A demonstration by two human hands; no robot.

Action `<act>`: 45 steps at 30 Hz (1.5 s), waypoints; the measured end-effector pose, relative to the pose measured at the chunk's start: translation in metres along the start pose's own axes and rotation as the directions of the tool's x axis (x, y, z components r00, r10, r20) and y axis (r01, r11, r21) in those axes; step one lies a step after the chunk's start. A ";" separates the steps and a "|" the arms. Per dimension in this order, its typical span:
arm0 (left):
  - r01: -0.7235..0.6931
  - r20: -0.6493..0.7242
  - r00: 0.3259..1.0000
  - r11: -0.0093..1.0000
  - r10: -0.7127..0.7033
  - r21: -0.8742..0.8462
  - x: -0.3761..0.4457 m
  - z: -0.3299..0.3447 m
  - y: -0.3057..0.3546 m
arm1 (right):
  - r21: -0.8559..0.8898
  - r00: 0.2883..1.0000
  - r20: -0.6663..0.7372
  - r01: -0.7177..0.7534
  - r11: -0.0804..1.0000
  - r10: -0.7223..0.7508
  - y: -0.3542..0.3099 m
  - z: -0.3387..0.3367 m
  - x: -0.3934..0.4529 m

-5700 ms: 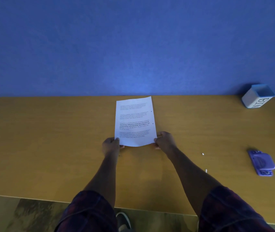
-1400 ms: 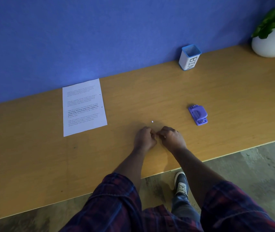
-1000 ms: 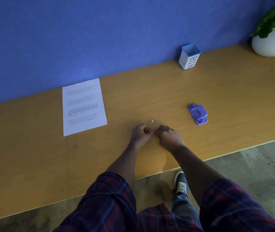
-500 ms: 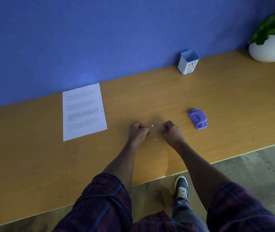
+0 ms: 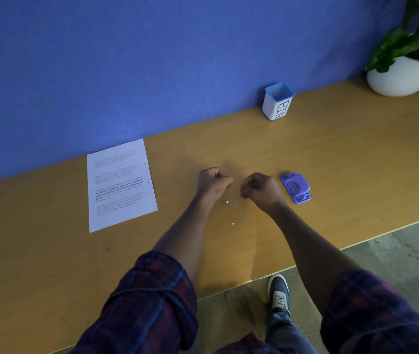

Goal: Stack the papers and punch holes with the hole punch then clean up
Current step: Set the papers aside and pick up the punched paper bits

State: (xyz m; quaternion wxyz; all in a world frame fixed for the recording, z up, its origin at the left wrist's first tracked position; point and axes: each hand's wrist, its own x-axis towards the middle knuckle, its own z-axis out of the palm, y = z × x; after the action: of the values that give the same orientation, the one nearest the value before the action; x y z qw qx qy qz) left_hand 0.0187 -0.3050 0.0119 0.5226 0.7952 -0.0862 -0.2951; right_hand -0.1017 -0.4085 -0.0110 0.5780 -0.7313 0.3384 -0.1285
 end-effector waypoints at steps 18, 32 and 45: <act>-0.071 0.114 0.992 0.975 0.048 0.208 -0.004 0.000 -0.013 | -0.311 0.986 0.120 0.151 0.938 -0.119 0.012 0.004 -0.019; -0.326 0.059 0.945 0.920 0.321 0.218 0.079 0.051 0.077 | -0.261 0.970 -0.116 0.177 0.949 -0.213 -0.049 -0.073 0.098; -0.400 -0.029 0.910 0.896 0.413 0.193 0.160 0.117 0.156 | -0.315 0.830 -0.505 0.080 0.946 -0.239 -0.073 -0.131 0.212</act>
State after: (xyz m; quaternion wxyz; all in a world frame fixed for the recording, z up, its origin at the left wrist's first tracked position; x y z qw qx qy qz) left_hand 0.1095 -0.5359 0.0559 0.5000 0.8139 -0.2591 -0.1427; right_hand 0.0035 -0.6368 0.0531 0.3377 -0.7663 0.4382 -0.3266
